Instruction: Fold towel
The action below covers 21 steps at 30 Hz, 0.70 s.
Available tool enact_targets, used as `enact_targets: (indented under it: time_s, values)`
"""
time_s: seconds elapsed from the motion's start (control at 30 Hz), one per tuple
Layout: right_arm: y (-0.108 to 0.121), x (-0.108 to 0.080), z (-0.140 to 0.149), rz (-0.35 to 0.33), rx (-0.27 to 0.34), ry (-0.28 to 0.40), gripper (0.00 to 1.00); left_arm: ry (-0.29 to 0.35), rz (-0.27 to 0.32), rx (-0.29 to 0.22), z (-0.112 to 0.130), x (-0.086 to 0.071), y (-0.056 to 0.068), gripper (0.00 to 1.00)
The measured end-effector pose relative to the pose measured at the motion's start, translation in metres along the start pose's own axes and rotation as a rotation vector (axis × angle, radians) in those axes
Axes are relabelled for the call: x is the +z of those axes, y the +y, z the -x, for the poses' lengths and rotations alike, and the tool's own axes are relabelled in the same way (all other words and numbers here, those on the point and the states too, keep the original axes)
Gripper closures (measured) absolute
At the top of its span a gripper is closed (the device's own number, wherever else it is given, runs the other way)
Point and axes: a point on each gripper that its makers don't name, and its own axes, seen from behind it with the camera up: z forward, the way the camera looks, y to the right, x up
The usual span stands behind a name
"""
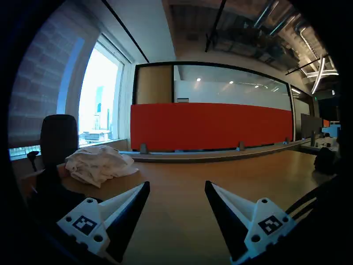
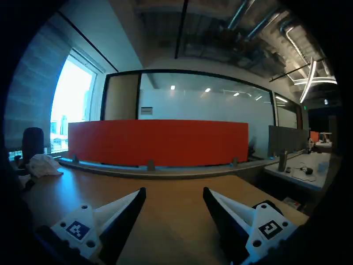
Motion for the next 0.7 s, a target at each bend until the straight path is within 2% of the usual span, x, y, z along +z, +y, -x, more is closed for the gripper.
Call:
enact_targets:
  time_s: [0.3,0.7]
  values:
    - [-0.006,0.006,0.017,-0.012,0.038,0.008,0.00,0.000,0.000,0.000,0.000,0.000,0.000,0.08]
    - [-0.005,0.010,0.043,-0.008,0.036,-0.020,0.00,0.001,0.000,0.000,0.000,0.000,0.001,0.08]
